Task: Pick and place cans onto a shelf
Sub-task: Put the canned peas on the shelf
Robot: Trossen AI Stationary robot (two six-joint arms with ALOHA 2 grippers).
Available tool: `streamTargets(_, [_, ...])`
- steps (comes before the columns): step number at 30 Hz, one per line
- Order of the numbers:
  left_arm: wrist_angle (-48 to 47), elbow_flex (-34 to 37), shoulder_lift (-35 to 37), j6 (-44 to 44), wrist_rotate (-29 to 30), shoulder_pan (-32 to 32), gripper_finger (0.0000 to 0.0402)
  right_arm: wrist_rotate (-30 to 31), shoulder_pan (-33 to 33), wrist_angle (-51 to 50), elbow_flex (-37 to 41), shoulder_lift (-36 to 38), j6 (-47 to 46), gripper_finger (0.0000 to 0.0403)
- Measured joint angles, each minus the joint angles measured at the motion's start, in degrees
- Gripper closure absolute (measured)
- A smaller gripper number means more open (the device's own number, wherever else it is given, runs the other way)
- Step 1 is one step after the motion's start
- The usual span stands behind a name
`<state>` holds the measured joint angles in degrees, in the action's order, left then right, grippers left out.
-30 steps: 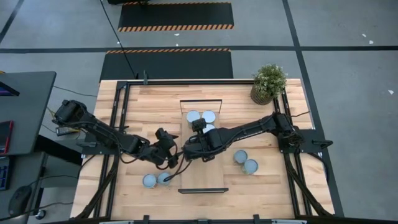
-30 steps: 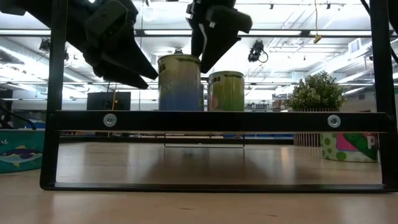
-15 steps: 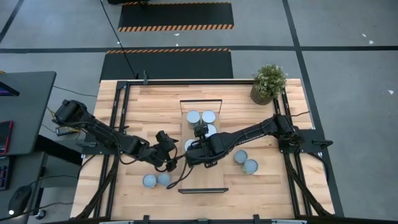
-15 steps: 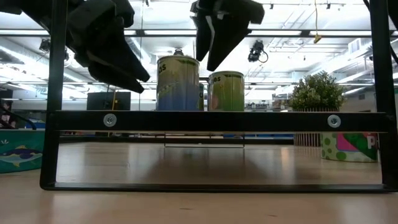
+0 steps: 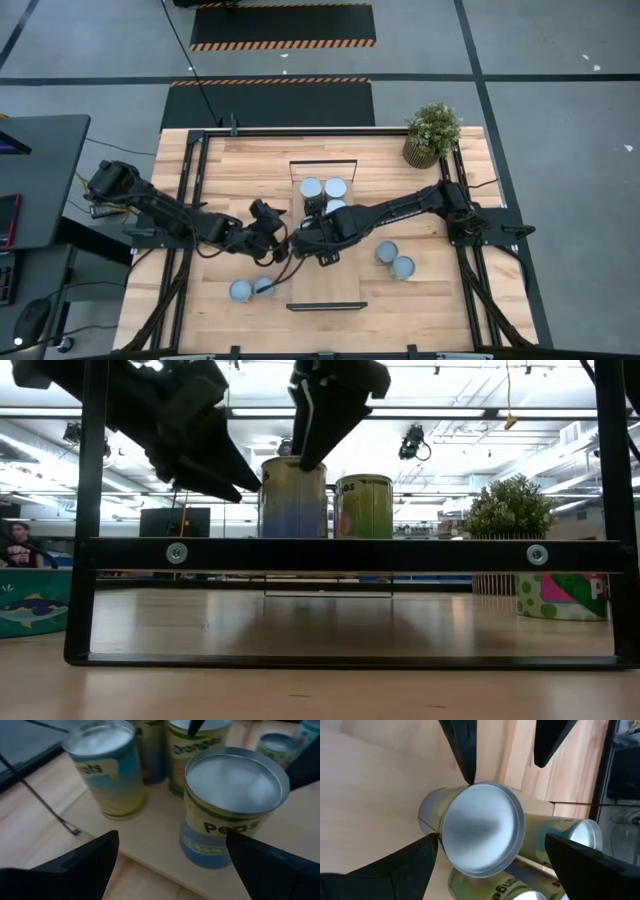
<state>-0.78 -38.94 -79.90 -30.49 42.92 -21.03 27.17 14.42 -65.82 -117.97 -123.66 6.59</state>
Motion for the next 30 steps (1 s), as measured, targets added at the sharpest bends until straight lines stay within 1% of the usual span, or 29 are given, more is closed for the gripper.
streamTargets(3, [0.02, 0.00, 0.00, 0.20, -0.15, 1.24, 0.0026, 0.31, -0.49, -1.15, 0.00, 0.00, -0.01, 0.0028])
streamTargets(7, [0.02, 0.00, 0.00, 2.13, -0.58, 1.33, 0.0026, 0.63, -0.59, -2.78, 0.00, 0.00, -1.57, 0.0028])
streamTargets(12, [0.22, 0.00, 0.02, 4.92, -5.87, -0.48, 0.0026, -0.07, 0.01, -2.43, 0.00, 0.00, -3.74, 0.0028])
streamTargets(15, [1.10, 0.00, 0.02, 6.94, -6.54, -1.92, 0.0026, 0.27, 0.69, -0.12, 0.00, 0.00, -3.21, 0.0028])
streamTargets(17, [2.55, 0.00, 0.01, 7.93, -5.88, -2.28, 0.0026, 0.57, 0.72, 1.90, 0.00, 0.00, -1.59, 0.0028])
streamTargets(20, [4.45, 0.00, 0.02, 9.04, -2.62, -2.02, 0.0026, 1.25, 0.21, 5.21, 1.09, 0.00, 1.05, 0.0028])
streamTargets(25, [4.50, -0.02, 0.02, 9.41, 1.88, 0.22, 0.0026, 3.07, -1.83, 5.81, 2.90, -0.04, 2.96, 0.0028])
streamTargets(30, [4.46, -0.02, 0.04, 9.23, 2.67, 2.83, 0.0026, 3.95, -4.01, 5.93, 3.21, 0.00, 4.64, 0.0028])
